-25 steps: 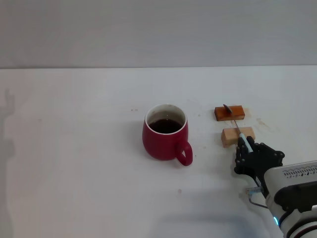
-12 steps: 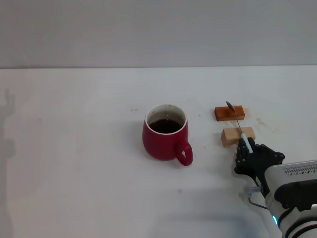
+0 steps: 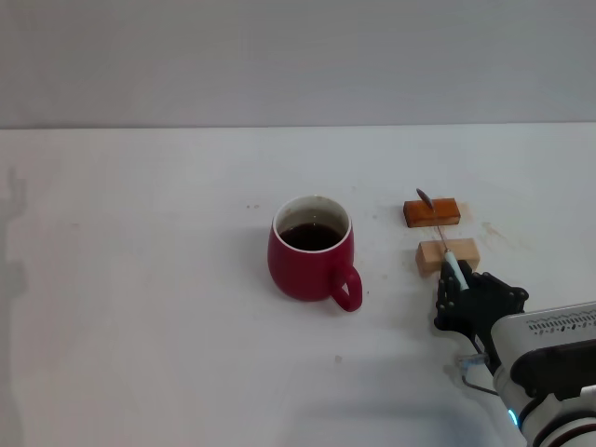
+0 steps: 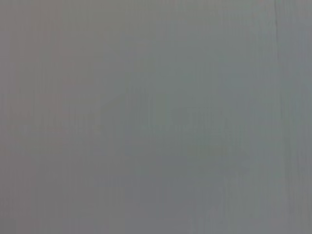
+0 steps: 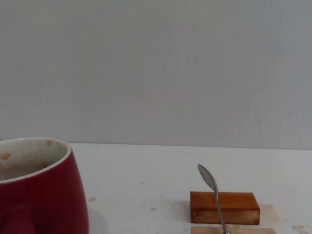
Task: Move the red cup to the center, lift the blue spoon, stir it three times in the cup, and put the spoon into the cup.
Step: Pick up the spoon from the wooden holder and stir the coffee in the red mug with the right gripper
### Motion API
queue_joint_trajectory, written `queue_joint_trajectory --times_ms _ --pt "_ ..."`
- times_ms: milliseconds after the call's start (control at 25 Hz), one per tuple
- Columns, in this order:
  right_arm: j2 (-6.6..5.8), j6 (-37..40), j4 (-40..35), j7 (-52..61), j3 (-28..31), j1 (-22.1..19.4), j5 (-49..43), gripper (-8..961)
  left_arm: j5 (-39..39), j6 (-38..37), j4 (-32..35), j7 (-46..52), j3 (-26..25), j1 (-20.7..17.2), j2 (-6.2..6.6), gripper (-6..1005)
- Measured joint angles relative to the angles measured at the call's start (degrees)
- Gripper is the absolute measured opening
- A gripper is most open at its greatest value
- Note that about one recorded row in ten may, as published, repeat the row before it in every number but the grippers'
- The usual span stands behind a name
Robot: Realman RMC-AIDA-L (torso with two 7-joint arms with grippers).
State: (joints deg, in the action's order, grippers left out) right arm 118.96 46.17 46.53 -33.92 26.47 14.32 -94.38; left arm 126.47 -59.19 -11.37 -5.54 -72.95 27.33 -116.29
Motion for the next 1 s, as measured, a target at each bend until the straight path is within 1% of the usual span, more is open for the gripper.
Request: queue_joint_trajectory --times_ms 400,480,520,640,680,720,800,880,920,960,1000 --pt "-0.23 1.25 1.64 -0.17 -0.01 -0.72 -3.01 137 0.00 0.02 0.18 0.00 0.00 0.13 0.25 661" --pt "-0.36 1.94 2.79 -0.18 0.18 -1.44 -4.57 137 0.00 0.12 0.21 0.00 0.00 0.17 0.26 661" --pt "-0.45 2.68 4.22 -0.19 0.88 -2.69 -6.61 137 0.00 0.27 0.27 0.00 0.00 0.25 0.27 661" --pt "-0.74 2.85 5.82 -0.24 1.95 -3.79 -7.65 137 0.00 0.34 0.50 0.00 0.00 0.36 0.28 661" --pt "-1.06 2.74 6.90 -0.28 2.62 -4.38 -7.79 137 0.00 0.34 0.71 0.00 0.00 0.46 0.28 661" --pt "-1.73 2.45 8.91 -0.31 3.57 -5.27 -7.79 137 0.00 0.38 0.93 0.00 0.00 0.56 0.28 661" --pt "-1.96 2.41 9.56 -0.31 3.85 -5.57 -7.77 137 0.00 0.58 1.00 0.00 0.00 0.60 0.28 661" --pt "-2.71 2.02 11.38 -0.33 4.93 -6.40 -7.77 137 0.00 0.74 1.01 0.00 0.00 0.60 0.28 661" --pt "-3.36 1.19 12.93 -0.36 6.07 -7.12 -7.78 137 0.00 0.90 1.01 0.00 0.00 0.61 0.28 661" --pt "-3.36 1.19 12.93 -0.36 6.07 -7.12 -7.78 137 0.00 0.90 1.01 0.00 0.00 0.61 0.28 661" --pt "-3.63 0.70 13.64 -0.42 6.62 -7.43 -7.82 137 0.00 0.95 1.05 0.00 0.00 0.62 0.23 661"
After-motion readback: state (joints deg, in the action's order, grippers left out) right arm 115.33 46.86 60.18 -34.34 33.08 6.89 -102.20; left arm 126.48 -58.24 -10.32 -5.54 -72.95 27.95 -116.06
